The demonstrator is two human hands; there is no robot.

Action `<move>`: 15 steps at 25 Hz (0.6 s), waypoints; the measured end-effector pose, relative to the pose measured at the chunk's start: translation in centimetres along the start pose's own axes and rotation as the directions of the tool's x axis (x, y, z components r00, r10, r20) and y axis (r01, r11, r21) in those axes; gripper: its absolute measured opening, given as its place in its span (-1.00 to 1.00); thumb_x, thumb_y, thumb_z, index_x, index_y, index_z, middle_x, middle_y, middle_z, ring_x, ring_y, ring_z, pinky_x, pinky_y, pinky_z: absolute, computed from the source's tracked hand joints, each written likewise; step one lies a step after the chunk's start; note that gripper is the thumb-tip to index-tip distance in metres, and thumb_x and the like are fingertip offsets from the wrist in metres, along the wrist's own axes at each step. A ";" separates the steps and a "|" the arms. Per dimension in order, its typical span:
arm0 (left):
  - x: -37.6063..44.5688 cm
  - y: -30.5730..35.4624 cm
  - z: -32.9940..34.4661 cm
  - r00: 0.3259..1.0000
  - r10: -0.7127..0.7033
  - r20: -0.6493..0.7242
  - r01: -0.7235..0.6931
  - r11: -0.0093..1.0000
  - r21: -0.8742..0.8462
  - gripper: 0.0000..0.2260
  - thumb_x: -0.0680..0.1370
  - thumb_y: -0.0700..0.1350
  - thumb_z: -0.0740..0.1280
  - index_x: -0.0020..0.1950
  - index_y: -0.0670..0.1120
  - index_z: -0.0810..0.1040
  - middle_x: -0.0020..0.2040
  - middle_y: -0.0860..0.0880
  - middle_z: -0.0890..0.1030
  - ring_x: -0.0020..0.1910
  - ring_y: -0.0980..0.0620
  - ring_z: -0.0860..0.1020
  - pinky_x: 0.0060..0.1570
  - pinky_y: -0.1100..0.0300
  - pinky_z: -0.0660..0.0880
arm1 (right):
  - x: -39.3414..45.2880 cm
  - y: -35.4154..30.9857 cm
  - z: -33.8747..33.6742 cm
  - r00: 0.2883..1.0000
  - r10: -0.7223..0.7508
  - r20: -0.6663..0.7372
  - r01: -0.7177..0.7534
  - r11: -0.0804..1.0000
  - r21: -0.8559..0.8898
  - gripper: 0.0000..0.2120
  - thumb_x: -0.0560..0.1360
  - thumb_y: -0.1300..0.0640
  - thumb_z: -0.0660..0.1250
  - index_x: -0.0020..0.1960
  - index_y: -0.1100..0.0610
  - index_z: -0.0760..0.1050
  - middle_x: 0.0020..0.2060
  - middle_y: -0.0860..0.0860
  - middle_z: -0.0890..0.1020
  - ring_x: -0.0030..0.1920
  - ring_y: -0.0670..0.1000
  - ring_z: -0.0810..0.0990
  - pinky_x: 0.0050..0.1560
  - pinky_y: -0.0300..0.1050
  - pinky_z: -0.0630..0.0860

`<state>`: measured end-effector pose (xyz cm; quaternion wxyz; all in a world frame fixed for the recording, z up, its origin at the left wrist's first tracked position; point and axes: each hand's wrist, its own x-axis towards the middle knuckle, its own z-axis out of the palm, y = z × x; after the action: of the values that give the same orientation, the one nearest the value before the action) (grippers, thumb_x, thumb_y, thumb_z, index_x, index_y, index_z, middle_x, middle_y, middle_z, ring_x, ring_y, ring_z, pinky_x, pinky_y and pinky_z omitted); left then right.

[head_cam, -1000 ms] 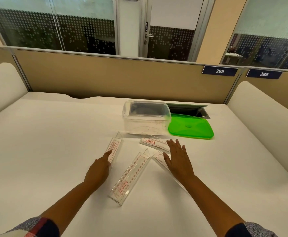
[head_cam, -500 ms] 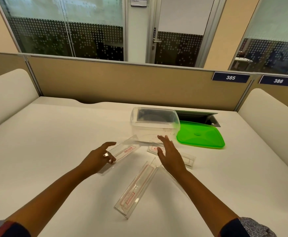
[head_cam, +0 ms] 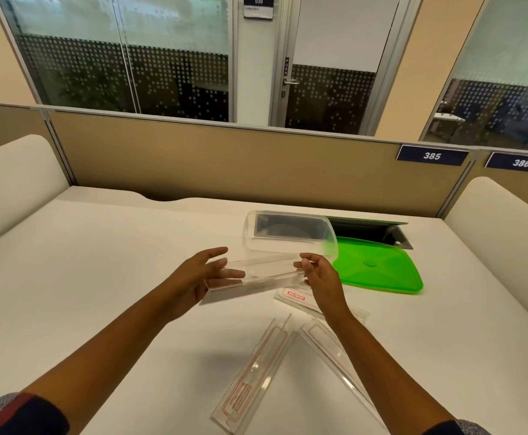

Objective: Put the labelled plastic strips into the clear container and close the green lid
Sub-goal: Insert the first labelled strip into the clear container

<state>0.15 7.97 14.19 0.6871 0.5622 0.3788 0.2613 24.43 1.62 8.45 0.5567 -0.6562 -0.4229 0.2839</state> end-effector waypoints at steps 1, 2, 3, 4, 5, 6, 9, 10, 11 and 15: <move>0.5 0.2 0.0 1.000 -0.015 0.020 0.015 0.999 -0.048 -0.71 0.47 0.04 0.29 0.19 0.09 0.48 -0.05 -0.03 0.72 0.00 0.01 0.64 0.06 0.14 0.48 | 0.3 0.0 -0.4 1.000 0.008 -0.016 -0.008 1.000 0.020 -0.83 0.58 0.11 0.18 0.14 0.07 0.45 -0.02 0.00 0.62 0.07 0.05 0.59 0.13 -0.02 0.53; 1.0 0.4 0.0 0.999 -0.024 0.034 0.027 0.994 -0.103 -0.73 0.44 0.10 0.30 0.11 0.11 0.54 -0.03 -0.03 0.72 -0.01 0.01 0.63 0.04 0.13 0.49 | 0.6 0.1 -0.8 0.999 0.024 -0.032 -0.022 0.999 0.042 -0.84 0.58 0.10 0.19 0.14 0.05 0.44 -0.04 -0.01 0.61 0.06 0.05 0.60 0.10 -0.05 0.55; 1.5 0.5 0.2 0.999 -0.031 0.027 0.035 0.986 -0.164 -0.76 0.42 0.12 0.29 0.03 0.12 0.59 -0.03 -0.04 0.71 -0.03 0.00 0.63 -0.03 0.15 0.54 | 0.9 0.1 -1.2 0.998 0.045 -0.046 -0.042 0.997 0.068 -0.85 0.57 0.11 0.20 0.14 0.03 0.44 -0.05 -0.02 0.60 0.04 0.05 0.60 0.04 -0.09 0.58; 2.0 0.5 0.4 0.999 -0.043 0.000 0.042 0.971 -0.235 -0.78 0.43 0.12 0.28 -0.01 0.10 0.60 -0.04 -0.06 0.70 -0.07 -0.01 0.64 -0.12 0.16 0.59 | 1.2 0.1 -1.6 0.996 0.070 -0.058 -0.064 0.993 0.099 -0.85 0.57 0.11 0.22 0.13 0.02 0.43 -0.06 -0.02 0.60 0.02 0.04 0.61 -0.02 -0.15 0.59; 2.6 0.5 0.6 0.998 -0.058 -0.032 0.046 0.955 -0.292 -0.80 0.46 0.10 0.26 -0.03 0.06 0.58 -0.04 -0.09 0.69 -0.09 -0.03 0.64 -0.17 0.16 0.62 | 1.5 0.0 -2.0 0.993 0.093 -0.069 -0.084 0.988 0.130 -0.85 0.55 0.12 0.24 0.12 0.00 0.43 -0.06 -0.01 0.61 -0.01 0.03 0.61 -0.07 -0.19 0.59; 3.3 0.5 0.7 0.996 -0.066 -0.061 0.043 0.945 -0.323 -0.81 0.50 0.08 0.24 -0.03 0.02 0.56 -0.04 -0.13 0.68 -0.09 -0.05 0.64 -0.17 0.14 0.62 | 2.0 0.0 -2.4 0.990 0.113 -0.081 -0.099 0.982 0.158 -0.84 0.54 0.13 0.27 0.10 -0.02 0.43 -0.07 0.00 0.62 -0.03 0.01 0.62 -0.08 -0.20 0.59; 5.5 0.3 1.3 0.982 -0.070 -0.174 0.020 0.963 -0.270 -0.75 0.59 0.01 0.13 -0.01 -0.12 0.51 -0.06 -0.14 0.65 -0.02 -0.08 0.57 -0.04 0.09 0.52 | 3.8 0.0 -3.3 0.979 0.143 -0.146 -0.116 0.978 0.175 -0.79 0.51 0.17 0.32 0.14 0.04 0.46 -0.04 0.07 0.64 0.00 0.04 0.60 -0.08 -0.20 0.56; 6.2 0.4 1.6 0.975 -0.056 -0.214 -0.002 0.965 -0.262 -0.74 0.61 -0.02 0.11 0.04 -0.16 0.49 -0.04 -0.14 0.63 0.01 -0.09 0.56 0.02 0.08 0.50 | 4.4 0.1 -3.5 0.973 0.147 -0.178 -0.118 0.979 0.165 -0.77 0.51 0.18 0.33 0.16 0.08 0.46 -0.01 0.09 0.63 0.00 0.05 0.58 -0.12 -0.23 0.54; 7.0 0.7 1.9 0.967 -0.030 -0.251 -0.035 0.967 -0.253 -0.77 0.61 -0.06 0.10 0.08 -0.16 0.46 -0.02 -0.13 0.61 0.04 -0.10 0.55 0.08 0.07 0.48 | 5.2 0.2 -3.7 0.964 0.153 -0.218 -0.121 0.981 0.153 -0.75 0.50 0.19 0.34 0.17 0.12 0.46 -0.01 0.10 0.62 -0.01 0.04 0.57 -0.16 -0.26 0.52; 10.3 1.8 2.7 0.941 0.090 -0.325 -0.126 0.988 -0.090 -0.74 0.61 -0.16 0.10 -0.18 -0.07 0.53 -0.16 -0.07 0.57 -0.10 -0.03 0.52 -0.04 0.15 0.45 | 8.5 0.4 -4.2 0.933 0.203 -0.297 -0.144 0.967 0.209 -0.77 0.44 0.20 0.42 0.05 0.15 0.45 -0.10 0.12 0.62 -0.14 0.03 0.56 -0.26 -0.28 0.46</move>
<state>8.36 14.91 13.79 0.6310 0.4938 0.4388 0.4068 32.18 6.97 9.79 0.6479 -0.6741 -0.2402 0.2611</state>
